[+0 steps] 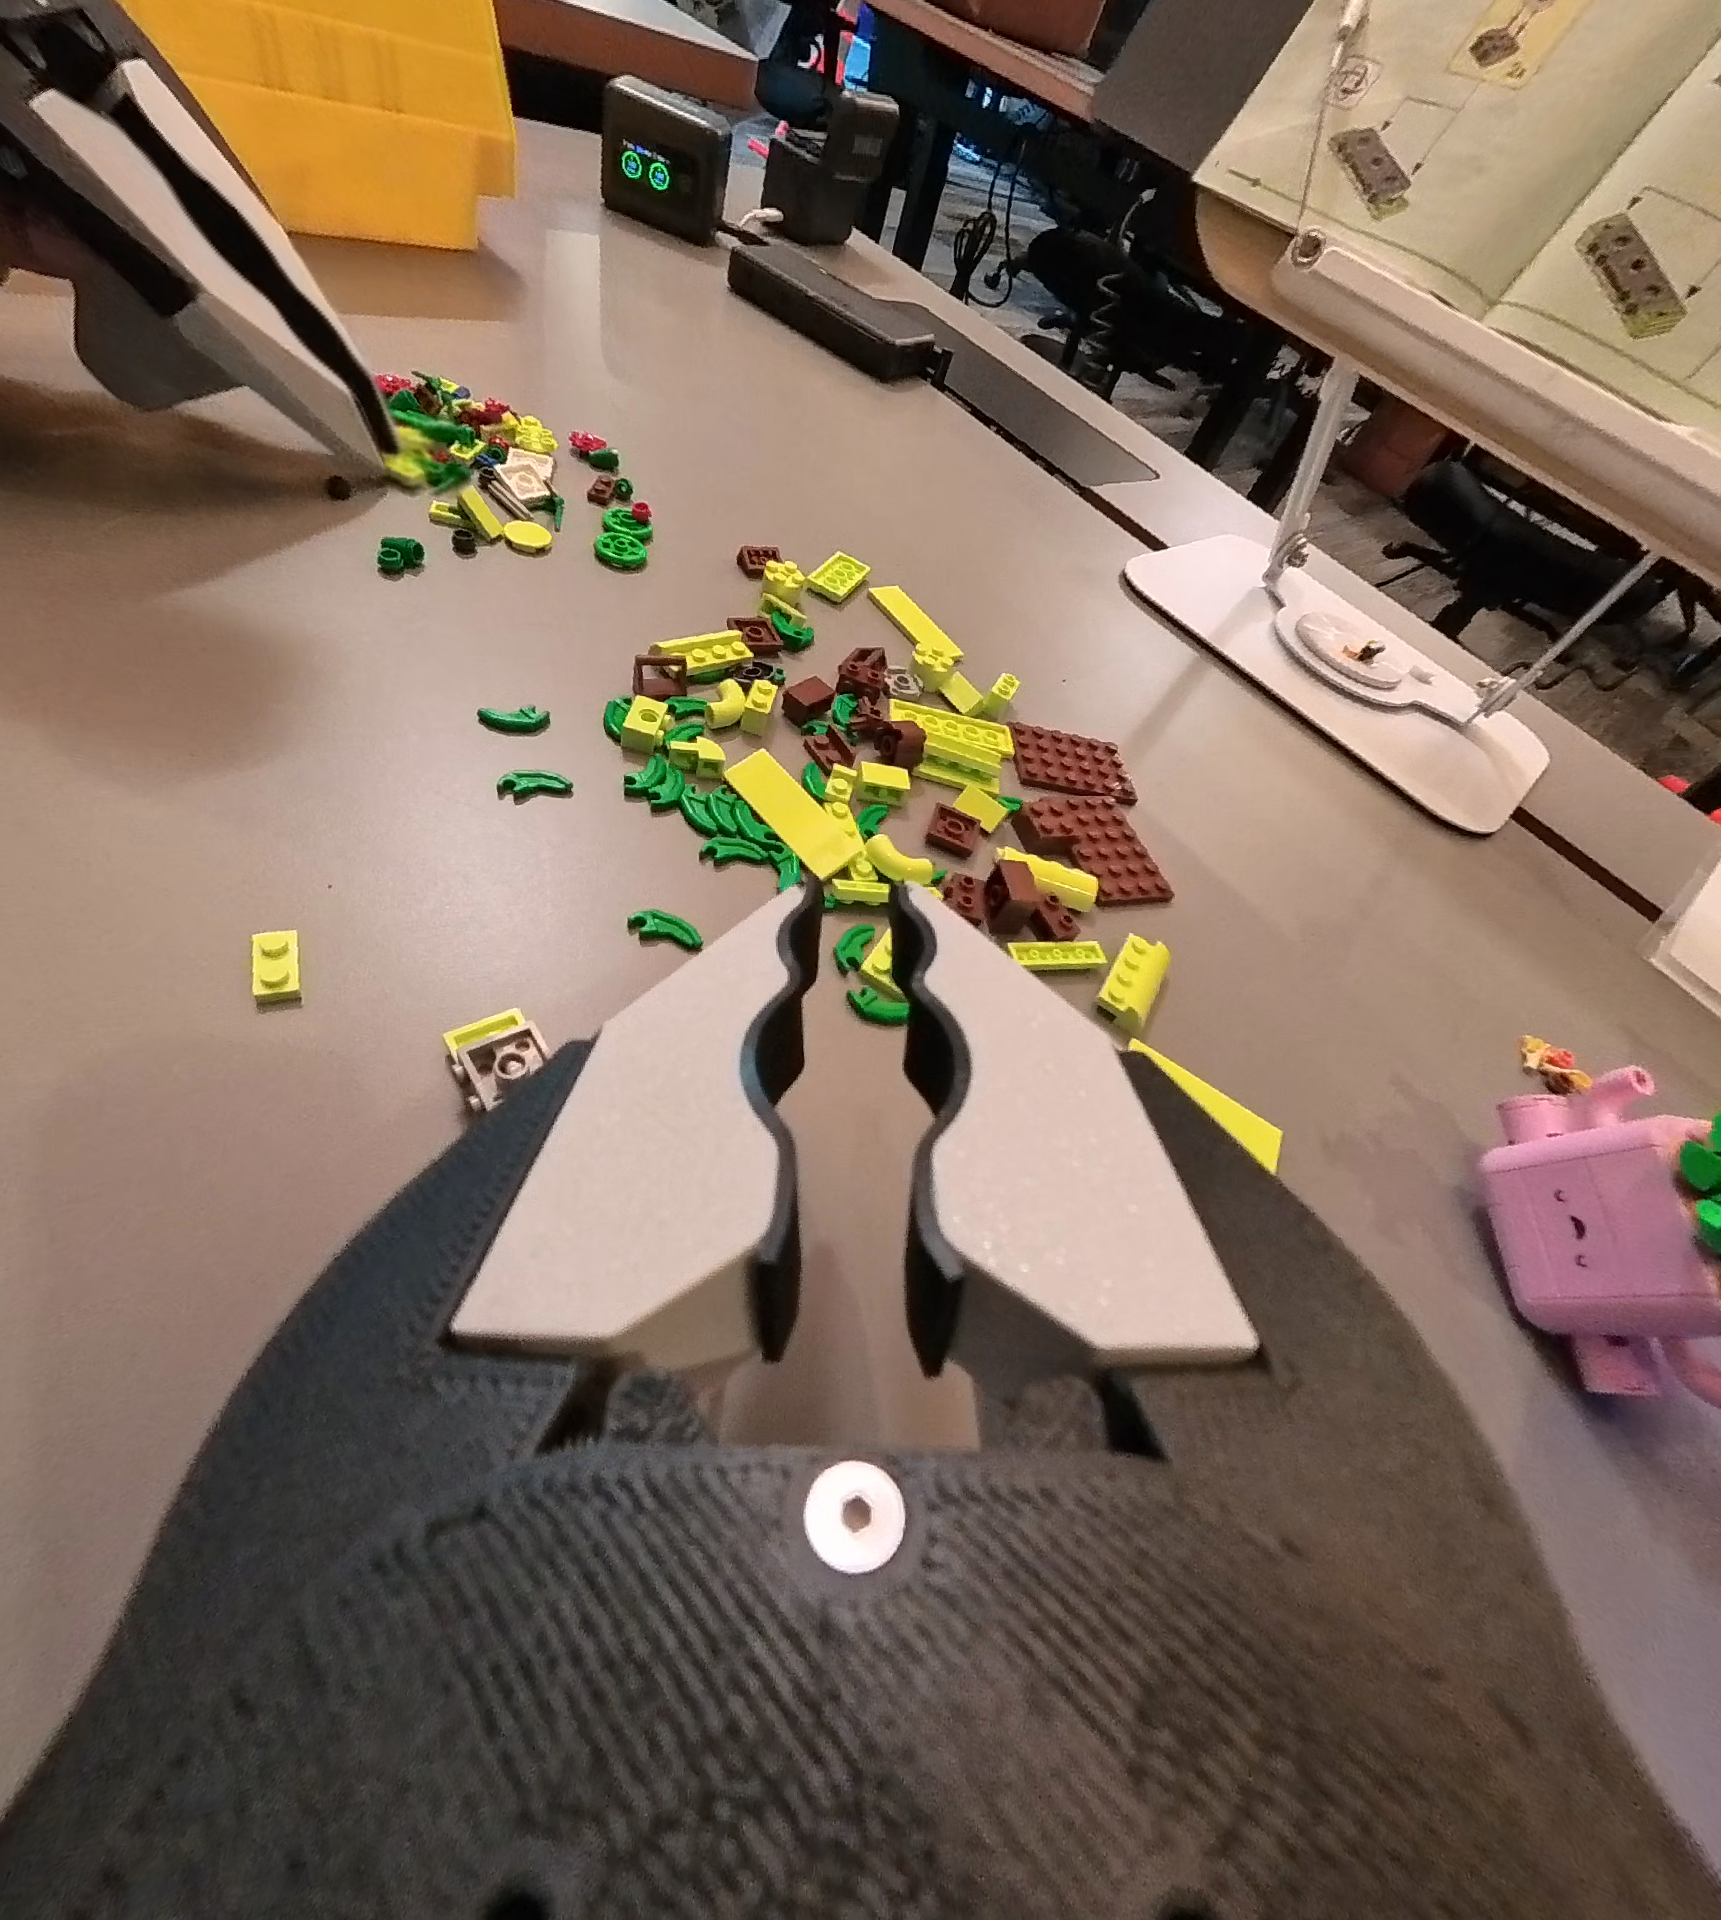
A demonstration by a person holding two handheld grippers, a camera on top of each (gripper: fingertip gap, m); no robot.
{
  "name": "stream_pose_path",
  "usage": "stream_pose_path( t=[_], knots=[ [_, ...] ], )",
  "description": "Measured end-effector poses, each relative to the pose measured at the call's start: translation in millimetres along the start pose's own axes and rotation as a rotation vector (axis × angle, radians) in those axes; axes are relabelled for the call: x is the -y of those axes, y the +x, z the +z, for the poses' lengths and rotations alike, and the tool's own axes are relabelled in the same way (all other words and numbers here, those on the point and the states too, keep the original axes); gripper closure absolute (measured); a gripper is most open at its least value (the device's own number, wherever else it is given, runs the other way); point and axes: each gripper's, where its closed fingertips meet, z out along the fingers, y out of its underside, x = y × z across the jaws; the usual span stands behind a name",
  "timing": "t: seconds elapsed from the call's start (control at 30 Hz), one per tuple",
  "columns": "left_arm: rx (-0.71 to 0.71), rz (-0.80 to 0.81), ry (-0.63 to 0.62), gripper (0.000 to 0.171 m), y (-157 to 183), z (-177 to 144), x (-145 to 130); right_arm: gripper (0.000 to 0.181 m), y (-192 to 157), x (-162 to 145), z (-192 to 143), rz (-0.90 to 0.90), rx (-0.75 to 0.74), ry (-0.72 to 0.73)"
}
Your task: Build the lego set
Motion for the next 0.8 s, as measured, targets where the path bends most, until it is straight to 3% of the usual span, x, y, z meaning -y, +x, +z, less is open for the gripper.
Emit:
stream_pose_path(
  t=[0.27, 0.47, 0.53, 0.67, 0.8],
  knots=[
    [-0.039, -0.005, 0.021, 0.165, 3.7, -2.1, 1.4, 0.171, -1.2, 0.4, 0.1, -0.019, -0.008, 0.002],
    [-0.134, -0.099, 0.144, 0.165, 10.6, -12.0, 19.8, 0.172, -1.8, 1.1, -0.5, -0.027, -0.01, 0.007],
    [-0.259, -0.19, 0.247, 0.165, 20.9, -19.4, 34.2, 0.172, -2.5, 1.2, -0.6, -0.037, -0.014, 0.008],
    [-0.739, -0.476, 0.573, 0.167, 56.3, -64.2, 86.7, 0.174, -3.4, 8.7, -2.0, -0.066, -0.037, 0.054],
    [-0.94, -0.519, 0.631, 0.166, 87.2, -76.6, 104.5, 0.171, -22.7, 47.4, -12.2, 0.053, 0.055, 0.232]
  ],
)
